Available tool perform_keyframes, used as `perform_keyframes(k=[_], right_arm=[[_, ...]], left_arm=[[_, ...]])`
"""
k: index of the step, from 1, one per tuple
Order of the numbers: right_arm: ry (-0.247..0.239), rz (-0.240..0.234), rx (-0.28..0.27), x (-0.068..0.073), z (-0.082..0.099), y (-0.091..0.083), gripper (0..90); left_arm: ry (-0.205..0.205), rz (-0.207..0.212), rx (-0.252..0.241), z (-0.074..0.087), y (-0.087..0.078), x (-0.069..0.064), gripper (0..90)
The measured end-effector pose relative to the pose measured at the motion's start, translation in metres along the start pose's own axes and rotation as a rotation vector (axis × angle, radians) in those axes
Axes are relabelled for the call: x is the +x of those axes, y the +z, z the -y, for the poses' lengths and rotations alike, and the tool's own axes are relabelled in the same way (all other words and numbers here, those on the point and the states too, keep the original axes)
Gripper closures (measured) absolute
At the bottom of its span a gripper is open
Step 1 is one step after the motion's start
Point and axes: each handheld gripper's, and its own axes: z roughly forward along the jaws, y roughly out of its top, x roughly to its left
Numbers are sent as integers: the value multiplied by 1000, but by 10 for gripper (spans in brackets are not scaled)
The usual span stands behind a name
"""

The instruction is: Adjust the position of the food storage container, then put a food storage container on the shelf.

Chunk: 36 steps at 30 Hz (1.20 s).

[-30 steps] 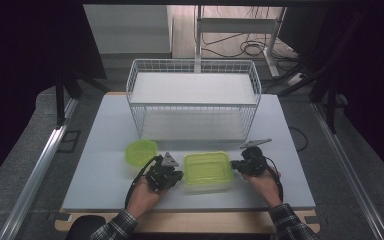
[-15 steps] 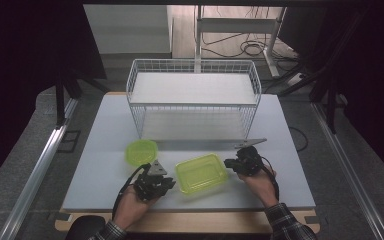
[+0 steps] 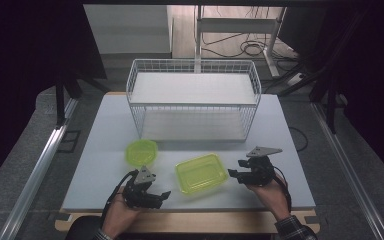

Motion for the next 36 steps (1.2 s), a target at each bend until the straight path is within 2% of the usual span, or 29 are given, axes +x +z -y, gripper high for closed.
perform_keyframes(k=[2, 6, 11, 16, 20, 23, 26, 31, 36], right_arm=[[1, 4, -1, 0, 3, -1, 290], [18, -6, -9, -1, 7, 0, 199], [43, -27, -18, -3, 6, 3, 94], [50, -39, -18, -2, 5, 6, 58], [64, -53, -25, -3, 2, 7, 58], [108, -97, -19, -5, -2, 9, 58], [134, -121, 4, -7, -6, 12, 28], [159, -150, 32, -12, -12, 18, 69], [171, -196, 62, -14, -19, 23, 289]], left_arm=[[1, 1, 0, 2, -1, -1, 107], [9, -6, -7, 4, -3, 0, 78], [53, -28, -30, 6, -2, 1, 39], [65, -52, -44, 7, -2, 2, 33], [83, -70, -24, 7, 1, 2, 35], [106, -86, -6, 8, 3, 0, 35], [124, -100, 6, 8, 5, -2, 33], [144, -112, 15, 8, 6, -2, 31], [145, -115, 16, 8, 6, -1, 31]])
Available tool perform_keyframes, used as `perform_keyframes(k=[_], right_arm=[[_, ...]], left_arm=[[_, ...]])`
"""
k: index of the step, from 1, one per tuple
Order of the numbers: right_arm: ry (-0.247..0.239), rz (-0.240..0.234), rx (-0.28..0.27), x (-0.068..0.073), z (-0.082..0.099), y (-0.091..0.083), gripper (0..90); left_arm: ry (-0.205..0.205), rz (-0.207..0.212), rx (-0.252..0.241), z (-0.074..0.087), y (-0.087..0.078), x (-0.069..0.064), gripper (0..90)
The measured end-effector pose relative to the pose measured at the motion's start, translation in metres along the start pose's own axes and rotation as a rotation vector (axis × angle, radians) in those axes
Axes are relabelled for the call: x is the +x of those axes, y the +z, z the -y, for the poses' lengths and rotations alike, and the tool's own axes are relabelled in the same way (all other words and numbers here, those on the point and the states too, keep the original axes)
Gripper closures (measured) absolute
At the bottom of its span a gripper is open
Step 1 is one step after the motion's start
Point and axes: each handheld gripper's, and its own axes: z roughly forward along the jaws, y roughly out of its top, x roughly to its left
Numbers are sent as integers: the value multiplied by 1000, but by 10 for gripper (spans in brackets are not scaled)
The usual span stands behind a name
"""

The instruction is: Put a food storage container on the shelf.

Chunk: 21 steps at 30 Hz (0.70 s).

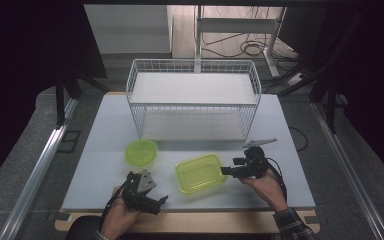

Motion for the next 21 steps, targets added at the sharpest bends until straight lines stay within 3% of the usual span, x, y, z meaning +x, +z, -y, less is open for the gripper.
perform_keyframes(k=[8, 11, 17, 21], right_arm=[[75, -73, 54, -9, -16, 20, 546], [102, -84, 80, -12, -18, 25, 596], [222, -183, 121, -21, -18, 27, 760], [262, -239, 109, -22, -18, 27, 797]], left_arm=[[10, -3, 1, 0, 0, 0, 31], [12, 1, 1, 0, 0, 0, 31], [17, 5, 3, 0, 0, -1, 31], [19, 1, 0, -1, -1, -1, 31]])
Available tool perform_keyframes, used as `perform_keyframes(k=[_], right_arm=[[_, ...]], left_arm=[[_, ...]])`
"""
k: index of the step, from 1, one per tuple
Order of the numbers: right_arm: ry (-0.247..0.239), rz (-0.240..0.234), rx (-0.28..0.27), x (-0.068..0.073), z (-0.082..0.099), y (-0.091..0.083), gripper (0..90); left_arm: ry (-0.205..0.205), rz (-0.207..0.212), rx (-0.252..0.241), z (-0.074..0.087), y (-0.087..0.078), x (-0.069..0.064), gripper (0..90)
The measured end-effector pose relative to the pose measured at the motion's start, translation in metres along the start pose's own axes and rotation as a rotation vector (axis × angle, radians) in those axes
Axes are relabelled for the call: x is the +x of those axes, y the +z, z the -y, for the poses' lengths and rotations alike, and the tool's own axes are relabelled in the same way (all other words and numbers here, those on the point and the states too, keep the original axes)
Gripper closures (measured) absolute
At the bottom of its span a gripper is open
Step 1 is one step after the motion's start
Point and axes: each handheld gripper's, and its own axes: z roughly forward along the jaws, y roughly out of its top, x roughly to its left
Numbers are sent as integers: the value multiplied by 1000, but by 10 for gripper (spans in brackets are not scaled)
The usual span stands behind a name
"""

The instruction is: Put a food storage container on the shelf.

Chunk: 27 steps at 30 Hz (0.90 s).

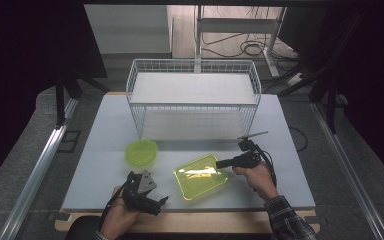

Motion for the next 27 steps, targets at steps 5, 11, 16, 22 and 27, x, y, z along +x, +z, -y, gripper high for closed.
perform_keyframes(k=[5, 11, 16, 22, 27], right_arm=[[3, -6, -14, 3, -1, -3, 801], [3, -1, -53, 7, -2, -12, 802], [14, -17, -101, 7, -3, -21, 802], [13, -16, -160, 8, -6, -33, 802], [16, -18, -195, 11, -9, -44, 802]], left_arm=[[-3, 0, -4, 0, -1, 1, 31], [-8, -4, -8, 0, -2, 2, 32], [-23, -4, -13, 1, -3, 4, 32], [-35, -2, -15, 1, -3, 6, 32], [-37, 1, -14, 1, -3, 6, 31]])
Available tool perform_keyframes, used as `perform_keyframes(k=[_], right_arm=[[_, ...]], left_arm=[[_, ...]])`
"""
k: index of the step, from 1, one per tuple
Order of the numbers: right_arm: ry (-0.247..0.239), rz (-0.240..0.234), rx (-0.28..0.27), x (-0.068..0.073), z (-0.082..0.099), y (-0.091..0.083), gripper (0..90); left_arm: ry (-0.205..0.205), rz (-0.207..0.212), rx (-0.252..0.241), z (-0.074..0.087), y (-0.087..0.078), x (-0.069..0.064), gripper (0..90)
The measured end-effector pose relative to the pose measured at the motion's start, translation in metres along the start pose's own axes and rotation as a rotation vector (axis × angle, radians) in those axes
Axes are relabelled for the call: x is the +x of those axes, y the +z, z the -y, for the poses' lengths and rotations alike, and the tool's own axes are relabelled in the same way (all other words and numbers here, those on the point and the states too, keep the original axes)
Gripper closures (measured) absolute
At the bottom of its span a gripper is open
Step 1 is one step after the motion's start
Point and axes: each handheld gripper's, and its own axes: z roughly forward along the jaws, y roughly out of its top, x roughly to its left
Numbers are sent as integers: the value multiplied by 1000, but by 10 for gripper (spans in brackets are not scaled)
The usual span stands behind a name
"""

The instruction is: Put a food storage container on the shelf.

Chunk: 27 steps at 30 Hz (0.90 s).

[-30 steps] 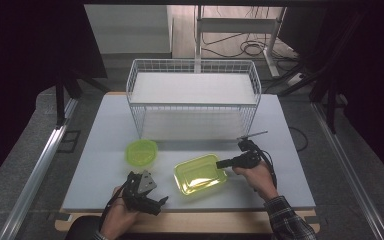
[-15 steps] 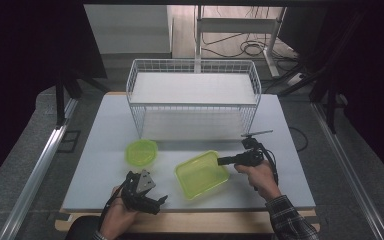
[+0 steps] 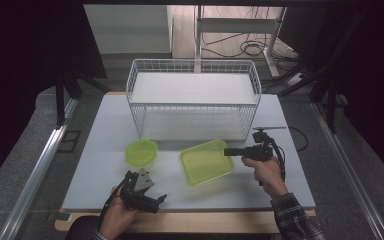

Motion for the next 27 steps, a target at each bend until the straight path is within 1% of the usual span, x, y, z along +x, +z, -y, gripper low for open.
perform_keyframes(k=[3, 7, 16, 21, 27], right_arm=[[5, -9, -21, 2, -3, -6, 802], [-10, -8, -53, 6, -8, -13, 802], [-18, -21, -92, 19, -19, -24, 803], [-13, -42, -116, 26, -27, -29, 803], [-26, -43, -139, 38, -40, -37, 803]], left_arm=[[0, 2, 1, 0, 0, 0, 31], [0, 3, 3, 0, 1, 0, 32], [2, 5, 4, 0, 1, -1, 31], [-6, 6, 4, 0, 1, 0, 30], [-20, 4, 5, 1, 0, 2, 21]])
